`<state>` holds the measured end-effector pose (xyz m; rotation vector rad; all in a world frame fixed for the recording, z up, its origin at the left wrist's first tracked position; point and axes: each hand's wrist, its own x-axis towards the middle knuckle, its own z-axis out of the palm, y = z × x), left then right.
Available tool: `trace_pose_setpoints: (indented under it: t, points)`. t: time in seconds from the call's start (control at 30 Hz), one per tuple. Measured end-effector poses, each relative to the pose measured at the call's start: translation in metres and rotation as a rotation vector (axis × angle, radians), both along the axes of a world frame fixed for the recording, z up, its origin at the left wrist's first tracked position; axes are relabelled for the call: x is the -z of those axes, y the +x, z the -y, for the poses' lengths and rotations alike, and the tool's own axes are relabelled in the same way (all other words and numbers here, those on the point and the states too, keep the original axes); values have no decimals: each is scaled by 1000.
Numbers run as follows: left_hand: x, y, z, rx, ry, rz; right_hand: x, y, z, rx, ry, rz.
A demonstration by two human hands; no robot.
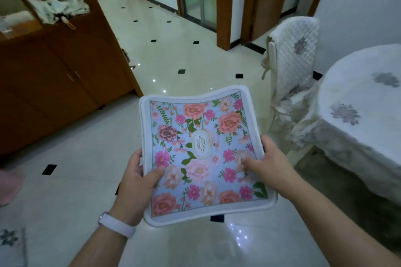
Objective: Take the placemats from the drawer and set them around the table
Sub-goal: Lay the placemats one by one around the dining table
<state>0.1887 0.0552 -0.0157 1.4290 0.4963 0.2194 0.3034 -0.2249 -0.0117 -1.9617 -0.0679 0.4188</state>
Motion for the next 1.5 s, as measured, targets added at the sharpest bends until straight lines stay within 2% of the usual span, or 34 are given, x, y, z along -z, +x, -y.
trace_pose_setpoints:
  t: [0.17,0.4,0.77,1.0,1.27,1.5]
  points:
    - [0,66,31,149,-8,-24,6,24,40,145,41,-17]
    - [26,154,46,276,-23,-68,23,64,64,304,-2,-76]
    - [55,373,25,539,-77,-127,30,208,38,545,-45,-188]
    - [57,494,47,778,-80,-121,15,259,36,757,-52,-151]
    - [52,538,126,1088,-124,-115,11,234,76,1050,-65,-145]
    - [57,554,191,1193,-120,-136,30,228,132,1115,-82,-171]
